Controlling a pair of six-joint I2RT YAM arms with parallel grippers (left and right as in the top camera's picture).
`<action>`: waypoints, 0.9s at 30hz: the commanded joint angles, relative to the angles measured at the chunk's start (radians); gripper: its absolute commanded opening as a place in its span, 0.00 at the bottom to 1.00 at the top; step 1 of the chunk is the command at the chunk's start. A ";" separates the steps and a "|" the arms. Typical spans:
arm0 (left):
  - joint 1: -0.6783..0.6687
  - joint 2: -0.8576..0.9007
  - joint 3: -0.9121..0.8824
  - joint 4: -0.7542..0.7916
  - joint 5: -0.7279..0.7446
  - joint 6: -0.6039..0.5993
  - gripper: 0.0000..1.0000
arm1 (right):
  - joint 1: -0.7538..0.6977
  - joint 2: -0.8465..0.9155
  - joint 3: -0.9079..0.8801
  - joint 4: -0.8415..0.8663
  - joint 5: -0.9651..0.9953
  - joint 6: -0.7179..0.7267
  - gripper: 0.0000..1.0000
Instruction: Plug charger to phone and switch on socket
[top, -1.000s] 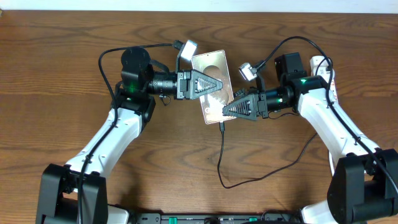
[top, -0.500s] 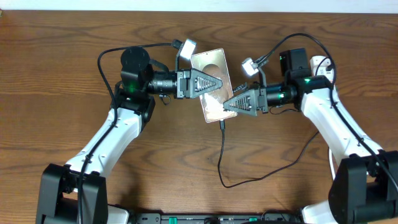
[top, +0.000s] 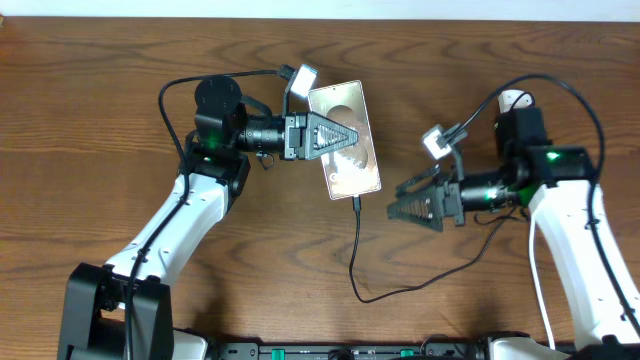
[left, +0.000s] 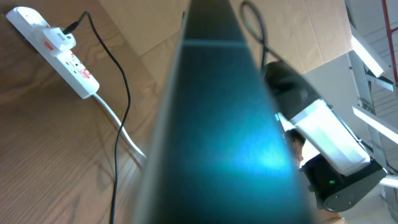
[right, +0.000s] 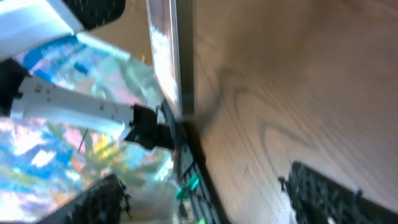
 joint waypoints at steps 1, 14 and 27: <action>-0.004 -0.011 0.007 0.011 0.016 -0.009 0.07 | 0.014 0.014 -0.131 0.101 -0.128 -0.085 0.79; -0.004 -0.011 0.007 0.011 0.016 -0.016 0.07 | 0.118 0.016 -0.304 0.909 -0.190 0.541 0.76; -0.004 -0.011 0.007 0.011 0.001 -0.016 0.07 | 0.206 0.016 -0.304 0.983 -0.171 0.615 0.73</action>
